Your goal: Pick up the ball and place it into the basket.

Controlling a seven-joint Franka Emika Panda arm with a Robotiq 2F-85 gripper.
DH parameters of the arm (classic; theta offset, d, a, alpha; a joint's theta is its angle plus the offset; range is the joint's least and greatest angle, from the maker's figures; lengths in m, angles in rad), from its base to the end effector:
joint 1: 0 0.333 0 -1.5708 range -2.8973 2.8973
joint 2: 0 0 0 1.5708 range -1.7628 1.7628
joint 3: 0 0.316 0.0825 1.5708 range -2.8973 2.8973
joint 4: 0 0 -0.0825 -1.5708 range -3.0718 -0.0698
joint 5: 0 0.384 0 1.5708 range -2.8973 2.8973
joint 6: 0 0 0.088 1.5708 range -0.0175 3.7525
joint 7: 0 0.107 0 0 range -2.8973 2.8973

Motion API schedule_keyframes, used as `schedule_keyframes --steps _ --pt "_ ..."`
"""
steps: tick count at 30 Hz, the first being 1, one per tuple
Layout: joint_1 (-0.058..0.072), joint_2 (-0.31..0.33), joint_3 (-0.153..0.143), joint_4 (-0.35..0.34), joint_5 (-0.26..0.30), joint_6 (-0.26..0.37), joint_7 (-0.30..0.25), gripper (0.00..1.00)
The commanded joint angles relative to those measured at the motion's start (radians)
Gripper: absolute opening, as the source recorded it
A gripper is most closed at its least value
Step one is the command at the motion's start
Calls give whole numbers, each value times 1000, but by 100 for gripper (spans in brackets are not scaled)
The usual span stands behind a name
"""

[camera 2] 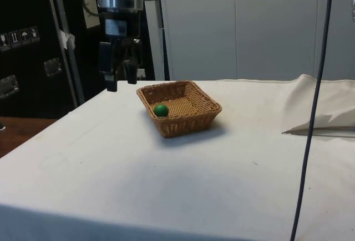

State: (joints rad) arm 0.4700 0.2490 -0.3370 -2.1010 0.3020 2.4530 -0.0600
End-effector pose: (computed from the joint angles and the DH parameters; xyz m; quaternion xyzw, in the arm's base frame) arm 0.5820 0.0824 0.3184 -0.9961 0.0072 -0.0594 0.0644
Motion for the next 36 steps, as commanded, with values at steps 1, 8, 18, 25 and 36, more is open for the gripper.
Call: schedule_keyframes --steps 1,8,18,25,36 --pt "3 2 -3 2 -13 -3 -1 100" --pt "0 2 -2 3 -20 -6 -42 100" --pt "-4 2 -2 7 -16 -10 -128 100" --pt "-4 6 -5 22 -19 -17 -150 100" --pt "-6 3 -24 67 -24 -68 -145 100"
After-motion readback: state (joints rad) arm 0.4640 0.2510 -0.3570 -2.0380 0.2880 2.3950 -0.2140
